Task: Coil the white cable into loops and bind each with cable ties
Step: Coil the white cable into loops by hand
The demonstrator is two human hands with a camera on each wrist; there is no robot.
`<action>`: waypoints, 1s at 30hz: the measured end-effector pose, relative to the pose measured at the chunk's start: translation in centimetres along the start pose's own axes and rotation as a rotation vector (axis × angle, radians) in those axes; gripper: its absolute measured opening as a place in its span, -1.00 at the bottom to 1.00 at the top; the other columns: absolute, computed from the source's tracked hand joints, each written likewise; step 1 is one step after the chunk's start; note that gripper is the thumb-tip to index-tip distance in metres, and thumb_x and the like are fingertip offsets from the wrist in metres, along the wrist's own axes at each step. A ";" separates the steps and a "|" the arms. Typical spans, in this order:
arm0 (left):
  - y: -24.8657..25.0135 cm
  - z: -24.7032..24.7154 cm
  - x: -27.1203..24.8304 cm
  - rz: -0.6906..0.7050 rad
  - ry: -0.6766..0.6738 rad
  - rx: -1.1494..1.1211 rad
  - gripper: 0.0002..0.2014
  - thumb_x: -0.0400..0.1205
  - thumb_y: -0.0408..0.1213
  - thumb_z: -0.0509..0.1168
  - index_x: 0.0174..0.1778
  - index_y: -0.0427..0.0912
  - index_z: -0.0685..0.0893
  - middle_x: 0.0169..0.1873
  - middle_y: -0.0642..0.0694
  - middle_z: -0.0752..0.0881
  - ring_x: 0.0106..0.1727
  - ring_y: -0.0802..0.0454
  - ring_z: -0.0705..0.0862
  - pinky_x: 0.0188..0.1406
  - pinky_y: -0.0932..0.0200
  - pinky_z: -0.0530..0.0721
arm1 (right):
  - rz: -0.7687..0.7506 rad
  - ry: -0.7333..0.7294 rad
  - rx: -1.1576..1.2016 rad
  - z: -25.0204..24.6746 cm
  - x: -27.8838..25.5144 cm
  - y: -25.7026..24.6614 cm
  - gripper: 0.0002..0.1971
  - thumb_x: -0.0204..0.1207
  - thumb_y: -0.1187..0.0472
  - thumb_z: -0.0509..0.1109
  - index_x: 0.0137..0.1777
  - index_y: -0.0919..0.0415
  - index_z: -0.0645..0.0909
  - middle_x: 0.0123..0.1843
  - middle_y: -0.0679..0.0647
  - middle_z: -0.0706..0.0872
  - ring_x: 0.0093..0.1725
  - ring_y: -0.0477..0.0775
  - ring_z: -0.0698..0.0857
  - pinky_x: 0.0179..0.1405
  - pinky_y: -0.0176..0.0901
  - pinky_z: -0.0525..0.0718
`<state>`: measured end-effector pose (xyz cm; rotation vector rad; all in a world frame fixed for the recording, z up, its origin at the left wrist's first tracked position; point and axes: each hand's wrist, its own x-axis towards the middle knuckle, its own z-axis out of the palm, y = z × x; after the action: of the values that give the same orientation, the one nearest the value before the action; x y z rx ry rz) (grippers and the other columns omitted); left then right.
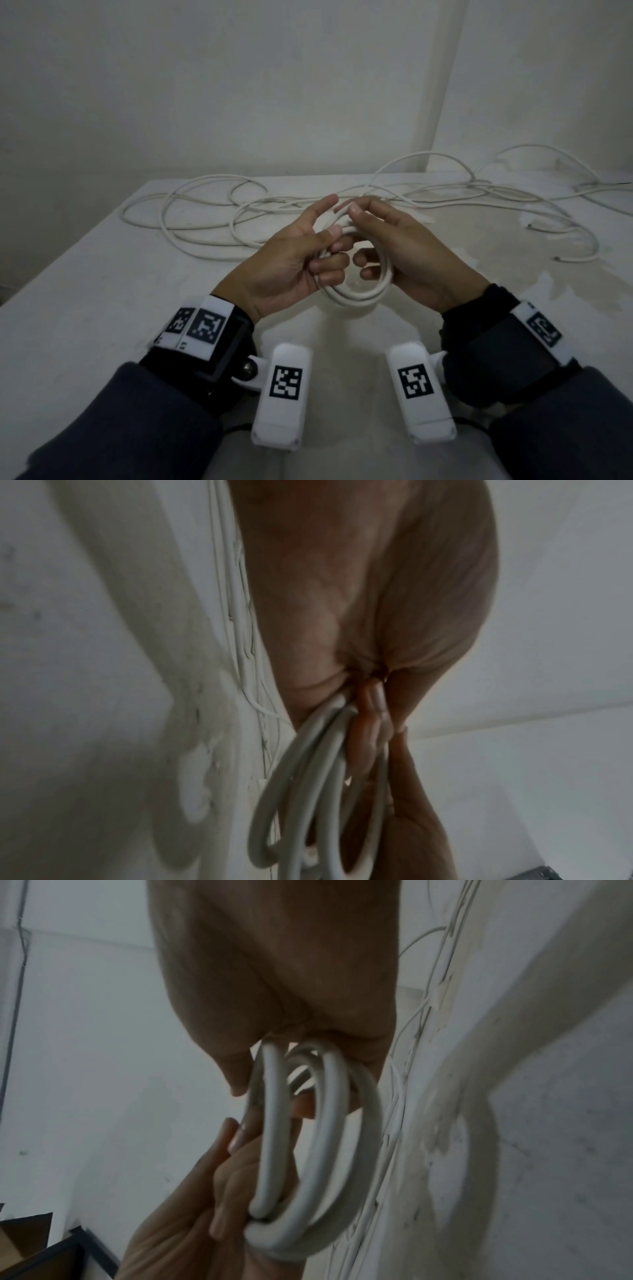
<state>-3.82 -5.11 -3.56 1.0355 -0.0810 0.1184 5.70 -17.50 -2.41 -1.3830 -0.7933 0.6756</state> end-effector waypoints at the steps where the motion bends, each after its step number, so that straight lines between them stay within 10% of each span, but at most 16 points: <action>1: -0.1 0.0 0.0 -0.010 0.001 0.014 -0.40 0.62 -0.41 0.16 0.59 0.02 0.23 -0.44 -0.06 0.47 -0.59 0.19 0.31 -0.58 0.32 0.44 | -0.015 0.029 -0.012 0.0 0.1 0.1 -0.88 0.62 0.02 0.31 -0.07 -0.01 0.63 -0.27 0.02 0.64 -0.37 -0.03 0.56 -0.52 -0.31 0.50; 16: -0.5 1.4 0.5 0.017 0.060 0.034 -0.54 0.67 -0.37 0.09 0.52 -0.03 0.36 -0.44 -0.02 0.45 -0.56 0.20 0.28 -0.52 0.35 0.41 | -0.199 0.375 0.061 0.1 0.5 0.4 -0.76 0.70 0.20 0.24 -0.23 0.22 0.45 -0.37 0.10 0.61 -0.53 -0.05 0.60 -0.66 -0.32 0.43; 24: 0.1 0.9 0.4 0.129 0.343 0.119 -0.82 0.71 -0.47 0.02 0.04 -0.26 0.54 -0.56 0.01 0.41 -0.67 0.24 0.22 -0.72 0.41 0.22 | -0.035 0.170 0.358 0.2 0.6 0.3 -0.81 0.61 0.46 0.25 -0.24 0.33 0.51 -0.40 0.17 0.72 -0.38 0.03 0.75 -0.31 -0.25 0.74; 30: -0.1 0.7 0.7 0.164 0.476 0.238 -0.84 0.69 -0.45 0.04 -0.02 -0.21 0.52 -0.57 0.03 0.36 -0.66 0.22 0.20 -0.74 0.39 0.17 | -0.076 0.139 0.143 0.0 0.2 0.6 -0.93 0.51 0.36 0.44 -0.15 0.37 0.63 -0.23 0.22 0.77 -0.18 0.12 0.81 -0.16 -0.15 0.76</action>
<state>-3.12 -5.71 -3.16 1.2120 0.2877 0.5299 5.83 -17.28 -2.95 -1.2494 -0.6706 0.5593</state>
